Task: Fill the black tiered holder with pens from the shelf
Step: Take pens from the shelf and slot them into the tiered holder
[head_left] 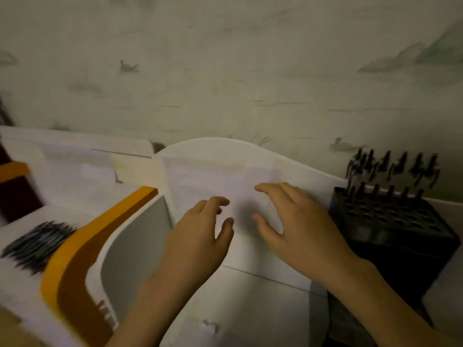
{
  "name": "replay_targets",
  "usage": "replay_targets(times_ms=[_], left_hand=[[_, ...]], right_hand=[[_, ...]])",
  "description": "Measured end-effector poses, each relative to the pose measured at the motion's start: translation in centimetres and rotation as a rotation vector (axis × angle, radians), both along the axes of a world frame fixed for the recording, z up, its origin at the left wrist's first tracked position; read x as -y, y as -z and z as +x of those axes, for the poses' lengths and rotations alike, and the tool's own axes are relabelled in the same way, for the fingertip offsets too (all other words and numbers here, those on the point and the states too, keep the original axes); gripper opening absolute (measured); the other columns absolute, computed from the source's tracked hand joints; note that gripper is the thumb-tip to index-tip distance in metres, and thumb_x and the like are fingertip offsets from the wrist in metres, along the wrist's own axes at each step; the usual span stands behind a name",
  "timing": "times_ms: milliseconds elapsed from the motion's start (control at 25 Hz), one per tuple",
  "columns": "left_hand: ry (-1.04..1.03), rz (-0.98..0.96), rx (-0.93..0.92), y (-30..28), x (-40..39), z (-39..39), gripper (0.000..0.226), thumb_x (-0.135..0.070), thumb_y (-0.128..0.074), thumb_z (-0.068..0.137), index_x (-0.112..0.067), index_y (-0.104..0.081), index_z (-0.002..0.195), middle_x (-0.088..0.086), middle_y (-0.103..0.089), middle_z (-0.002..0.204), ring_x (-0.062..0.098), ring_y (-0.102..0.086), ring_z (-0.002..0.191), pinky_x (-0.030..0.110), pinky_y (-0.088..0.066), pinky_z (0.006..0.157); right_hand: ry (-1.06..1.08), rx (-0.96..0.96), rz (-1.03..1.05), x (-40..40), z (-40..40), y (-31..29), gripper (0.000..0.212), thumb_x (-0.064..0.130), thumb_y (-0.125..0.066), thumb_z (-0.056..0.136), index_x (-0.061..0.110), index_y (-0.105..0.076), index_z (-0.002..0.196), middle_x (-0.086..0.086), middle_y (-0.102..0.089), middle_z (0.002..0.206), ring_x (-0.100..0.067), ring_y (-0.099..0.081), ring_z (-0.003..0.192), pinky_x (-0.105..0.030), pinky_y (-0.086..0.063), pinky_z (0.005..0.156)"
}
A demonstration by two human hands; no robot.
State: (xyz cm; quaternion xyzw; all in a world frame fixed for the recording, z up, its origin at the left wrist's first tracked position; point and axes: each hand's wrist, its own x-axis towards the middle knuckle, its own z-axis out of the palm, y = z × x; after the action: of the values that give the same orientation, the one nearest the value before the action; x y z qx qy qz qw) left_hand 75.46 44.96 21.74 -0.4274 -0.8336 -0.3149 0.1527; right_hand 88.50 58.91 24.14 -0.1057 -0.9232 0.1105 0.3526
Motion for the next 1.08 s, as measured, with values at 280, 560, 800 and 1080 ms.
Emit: replay_targets(times_ms=[280,560,800,1080], left_hand=[[-0.267,-0.088,0.008,3.1,9.4,-1.4,0.042,-0.048,-0.047,0.094,-0.038,-0.039,0.134,-0.014,-0.053,0.132,0.006,-0.055,0.113,0.022,-0.052,0.083],[-0.375,-0.09,-0.036,3.7,18.2,-4.7,0.049,-0.045,-0.048,0.094,-0.033,-0.038,0.14,-0.01,-0.048,0.136,0.014,-0.049,0.12,0.025,-0.047,0.08],[-0.389,-0.073,-0.062,3.5,27.4,-9.5,0.046,-0.043,-0.048,0.094,-0.036,-0.036,0.138,-0.013,-0.049,0.136,0.011,-0.049,0.12,0.022,-0.045,0.082],[-0.399,-0.057,-0.083,2.8,41.1,-19.5,0.05,-0.045,-0.048,0.093,-0.039,-0.032,0.14,-0.015,-0.047,0.137,0.008,-0.05,0.119,0.027,-0.052,0.084]], right_hand=[[-0.176,0.249,0.014,6.1,-6.5,5.5,0.05,0.055,-0.039,0.095,0.033,-0.032,0.14,0.01,-0.05,0.136,-0.013,-0.05,0.119,-0.026,-0.045,0.091],[-0.329,0.232,0.022,14.3,-12.4,5.7,0.05,0.054,-0.041,0.095,0.029,-0.036,0.139,0.006,-0.054,0.131,-0.014,-0.054,0.112,-0.026,-0.047,0.084],[-0.399,0.18,0.049,23.2,-18.5,4.7,0.046,0.054,-0.044,0.094,0.033,-0.038,0.134,0.009,-0.056,0.121,-0.012,-0.055,0.102,-0.03,-0.051,0.079],[-0.348,0.147,0.047,35.7,-29.0,5.5,0.043,0.053,-0.044,0.094,0.034,-0.039,0.133,0.01,-0.057,0.122,-0.011,-0.054,0.104,-0.023,-0.045,0.072]])
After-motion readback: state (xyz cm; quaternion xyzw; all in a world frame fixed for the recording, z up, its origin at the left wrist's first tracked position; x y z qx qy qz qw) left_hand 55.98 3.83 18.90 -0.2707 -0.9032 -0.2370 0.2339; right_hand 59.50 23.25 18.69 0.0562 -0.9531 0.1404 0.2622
